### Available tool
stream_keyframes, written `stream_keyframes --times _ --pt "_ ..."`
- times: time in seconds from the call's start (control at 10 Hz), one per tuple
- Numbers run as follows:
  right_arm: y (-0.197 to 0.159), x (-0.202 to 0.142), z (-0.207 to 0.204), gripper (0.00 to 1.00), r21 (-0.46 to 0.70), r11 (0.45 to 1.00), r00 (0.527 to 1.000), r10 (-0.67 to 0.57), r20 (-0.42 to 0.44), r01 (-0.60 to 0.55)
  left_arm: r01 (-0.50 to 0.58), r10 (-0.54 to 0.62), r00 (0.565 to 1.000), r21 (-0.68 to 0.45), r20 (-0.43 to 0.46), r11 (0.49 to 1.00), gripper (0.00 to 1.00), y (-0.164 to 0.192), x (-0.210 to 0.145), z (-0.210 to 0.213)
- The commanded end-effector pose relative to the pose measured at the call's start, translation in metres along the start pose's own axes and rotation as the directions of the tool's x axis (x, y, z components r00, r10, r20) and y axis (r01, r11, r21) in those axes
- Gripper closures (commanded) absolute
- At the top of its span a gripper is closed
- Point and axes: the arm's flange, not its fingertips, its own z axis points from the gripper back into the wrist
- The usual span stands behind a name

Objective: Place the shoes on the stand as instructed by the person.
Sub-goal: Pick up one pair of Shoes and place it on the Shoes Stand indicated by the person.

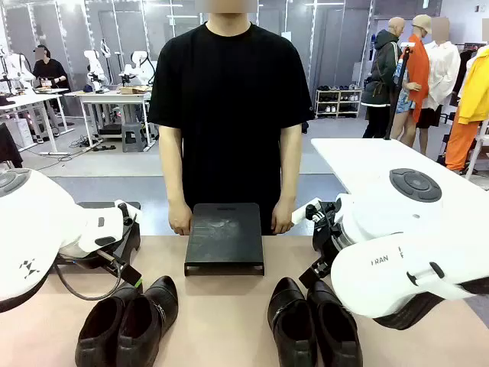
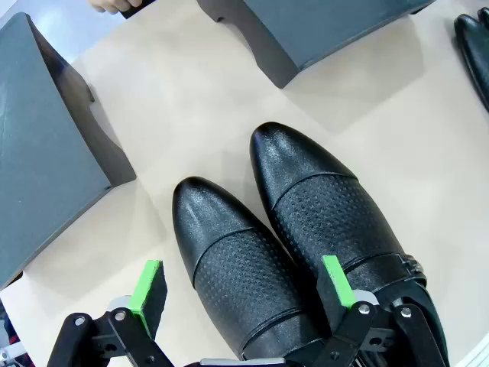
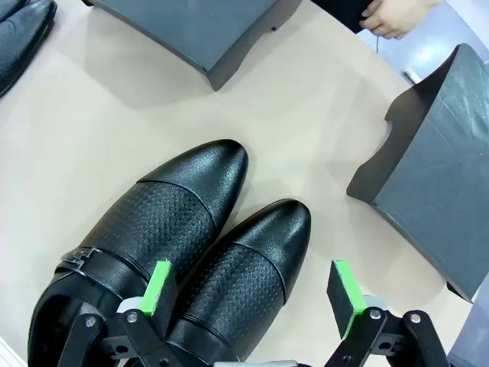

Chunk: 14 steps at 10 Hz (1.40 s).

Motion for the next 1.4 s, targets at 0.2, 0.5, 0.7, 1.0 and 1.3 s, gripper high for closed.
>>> stream_keyframes --times 0.2,0.5,0.7,1.0,1.3 --pt "0.000 0.000 0.000 0.00 0.000 1.000 1.000 0.000 0.000 0.000 0.001 -0.001 1.000 0.000 0.000 1.000 0.00 0.000 0.000 0.000" --pt "0.000 0.000 0.000 0.00 0.000 1.000 1.000 0.000 0.000 0.000 0.001 -0.001 1.000 0.000 0.000 1.000 0.00 0.000 0.000 0.000" --pt "0.000 0.000 0.000 0.00 0.000 1.000 1.000 0.000 0.000 0.000 0.001 -0.001 1.000 0.000 0.000 1.000 0.00 0.000 0.000 0.000" --pt "0.000 0.000 0.000 0.00 0.000 1.000 1.000 0.000 0.000 0.000 0.001 -0.001 1.000 0.000 0.000 1.000 0.00 0.000 0.000 0.000" --pt "-0.005 0.007 0.013 0.00 -0.005 1.000 0.999 -0.028 -0.021 0.028 0.052 -0.052 0.999 -0.006 0.003 0.999 0.00 0.003 0.008 0.013"
